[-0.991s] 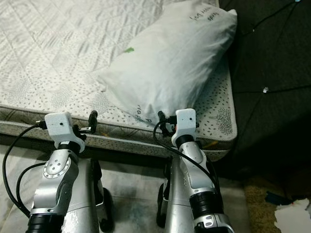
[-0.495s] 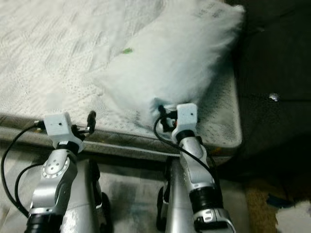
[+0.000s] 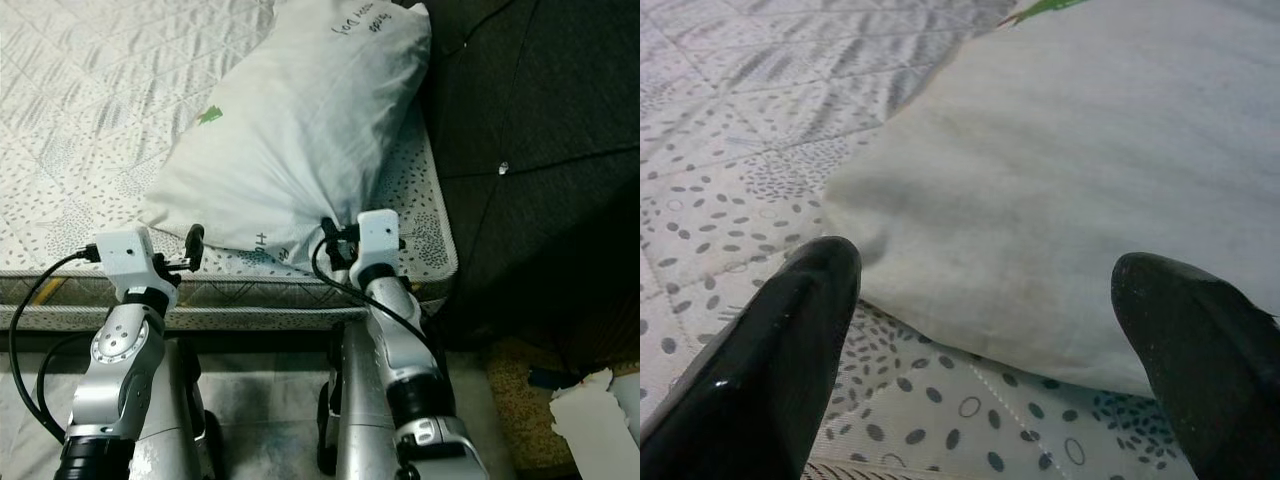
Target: Clean up the room
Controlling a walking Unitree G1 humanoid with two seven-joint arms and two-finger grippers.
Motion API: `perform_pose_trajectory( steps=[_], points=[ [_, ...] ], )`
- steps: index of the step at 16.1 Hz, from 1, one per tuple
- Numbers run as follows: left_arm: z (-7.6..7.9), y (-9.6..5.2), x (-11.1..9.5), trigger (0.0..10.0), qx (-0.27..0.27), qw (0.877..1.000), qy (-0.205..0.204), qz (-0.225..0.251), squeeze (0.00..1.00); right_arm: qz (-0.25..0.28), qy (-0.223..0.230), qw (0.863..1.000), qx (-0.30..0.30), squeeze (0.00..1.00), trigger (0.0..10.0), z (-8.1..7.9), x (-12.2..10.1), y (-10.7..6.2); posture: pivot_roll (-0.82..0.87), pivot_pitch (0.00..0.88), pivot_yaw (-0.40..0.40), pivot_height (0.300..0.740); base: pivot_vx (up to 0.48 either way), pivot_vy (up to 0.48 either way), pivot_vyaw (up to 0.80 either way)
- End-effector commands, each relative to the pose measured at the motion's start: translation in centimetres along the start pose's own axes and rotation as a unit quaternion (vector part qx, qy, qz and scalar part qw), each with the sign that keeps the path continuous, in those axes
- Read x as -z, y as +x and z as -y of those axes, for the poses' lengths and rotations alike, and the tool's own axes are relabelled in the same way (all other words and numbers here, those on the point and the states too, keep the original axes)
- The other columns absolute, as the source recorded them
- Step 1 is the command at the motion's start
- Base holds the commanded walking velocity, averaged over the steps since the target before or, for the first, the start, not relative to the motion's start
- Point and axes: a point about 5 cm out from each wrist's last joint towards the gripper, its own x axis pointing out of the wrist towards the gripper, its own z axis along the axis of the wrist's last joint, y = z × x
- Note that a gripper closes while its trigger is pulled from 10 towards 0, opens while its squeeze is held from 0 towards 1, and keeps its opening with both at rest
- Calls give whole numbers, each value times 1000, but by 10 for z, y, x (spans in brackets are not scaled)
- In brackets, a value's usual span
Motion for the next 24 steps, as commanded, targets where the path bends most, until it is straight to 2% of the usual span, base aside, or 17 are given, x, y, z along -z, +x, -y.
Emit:
perform_pose_trajectory(
  steps=[1, 3, 5, 10, 11, 12, 14, 17, 19, 21, 22, 23, 24],
  points=[
    [-3, -2, 5, 10000, -2, 1000, 0, -13, 0, -18, 9, 1000, -5, 0, 10000, -1, 6, -1, 30, 232, -38, 528, 0, 0, 0],
    [-2, -1, 5, 10000, 2, 1000, -3, -15, 0, -51, 29, 997, -48, 0, 10000, -13, 11, 2, 30, 230, -37, 528, 0, 0, 0],
    [0, -3, 5, 10000, 18, 1000, -13, -20, 0, -75, 24, 993, -83, 0, 10000, -21, 14, 3, 34, 230, -35, 528, 0, 0, 0],
    [-4, -6, 7, 10000, 21, 999, -10, -27, 0, -93, 46, 991, -90, 0, 10000, -16, 12, 10, 38, 225, -32, 528, 0, 0, 0],
    [-2, -4, 6, 10000, 25, 999, -12, -27, 0, -95, 55, 990, -85, 0, 353, -22, 10, 15, 35, 224, -29, 528, 0, 0, 0],
    [1, -2, 6, 10000, 30, 999, -14, -28, 0, -91, 75, 990, -77, 0, 0, -33, 4, 22, 36, 222, -26, 528, 0, 0, 0],
    [5, -2, 6, 10000, 38, 999, -17, -31, 0, -78, 113, 989, -57, 0, 0, -48, -10, 36, 45, 216, -24, 528, 0, 0, 0],
    [2, -4, 6, 10000, 39, 998, -26, -34, 0, -76, 140, 986, -42, 0, 0, -59, -18, 44, 56, 210, -29, 528, 0, 0, 0],
    [-1, -5, 6, 10000, 33, 999, -25, -31, 0, -83, 150, 985, -38, 0, 0, -60, -17, 46, 58, 208, -32, 528, 0, 0, 0],
    [-11, -11, 11, 10000, 14, 999, -13, -40, 0, -92, 147, 985, -25, 0, 0, -53, -11, 45, 58, 205, -36, 528, 0, 0, 0],
    [-20, -15, 14, 10000, -12, 999, -4, -50, 0, -95, 149, 984, -19, 0, 0, -48, -7, 44, 53, 204, -33, 528, 0, 0, 0],
    [-34, -20, 17, 10000, -57, 996, 29, -62, 0, -99, 144, 985, -12, 0, 0, -45, -4, 42, 52, 201, -30, 528, 0, 0, 0],
    [-39, -23, 19, 10000, -69, 995, 25, -69, 0, -102, 141, 985, -7, 0, 0, -42, -2, 42, 53, 195, -29, 528, 0, 0, 0]
  ],
)
